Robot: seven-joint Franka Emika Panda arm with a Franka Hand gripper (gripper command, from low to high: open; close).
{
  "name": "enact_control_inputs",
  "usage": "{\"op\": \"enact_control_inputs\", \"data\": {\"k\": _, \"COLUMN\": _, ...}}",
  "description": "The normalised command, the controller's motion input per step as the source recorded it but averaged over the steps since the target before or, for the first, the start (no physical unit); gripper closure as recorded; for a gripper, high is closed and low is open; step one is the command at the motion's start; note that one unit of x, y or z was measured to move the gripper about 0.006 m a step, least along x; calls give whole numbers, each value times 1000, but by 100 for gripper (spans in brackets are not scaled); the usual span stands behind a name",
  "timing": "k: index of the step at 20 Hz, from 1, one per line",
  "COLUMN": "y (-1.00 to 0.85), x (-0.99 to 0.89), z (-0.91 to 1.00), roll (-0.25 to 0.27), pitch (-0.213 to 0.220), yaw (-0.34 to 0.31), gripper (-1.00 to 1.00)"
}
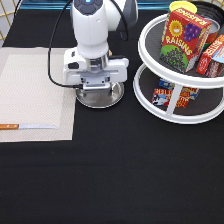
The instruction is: Arrange plate and fork
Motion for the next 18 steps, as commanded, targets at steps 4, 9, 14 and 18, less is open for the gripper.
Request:
{"op": "enact_control_inputs", "data": {"k": 4, "y": -764, "x": 341, "z": 316, "roll": 48, "pitch": 19, "yaw": 0, "gripper": -100}}
{"op": "enact_control_inputs", "data": {"k": 9, "y": -776, "x": 358, "z": 254, "roll": 24, "pitch": 18, "yaw": 0, "gripper": -100}}
{"op": "enact_control_inputs", "data": {"k": 14, "y": -789, "x": 437, "z": 121, "roll": 18, "pitch": 25, "yaw": 0, "gripper": -100}}
{"op": "enact_control_inputs", "data": {"k": 18, "y": -809, "x": 352, "z": 26, "roll": 32, "pitch": 10, "yaw": 0, "gripper": -100}}
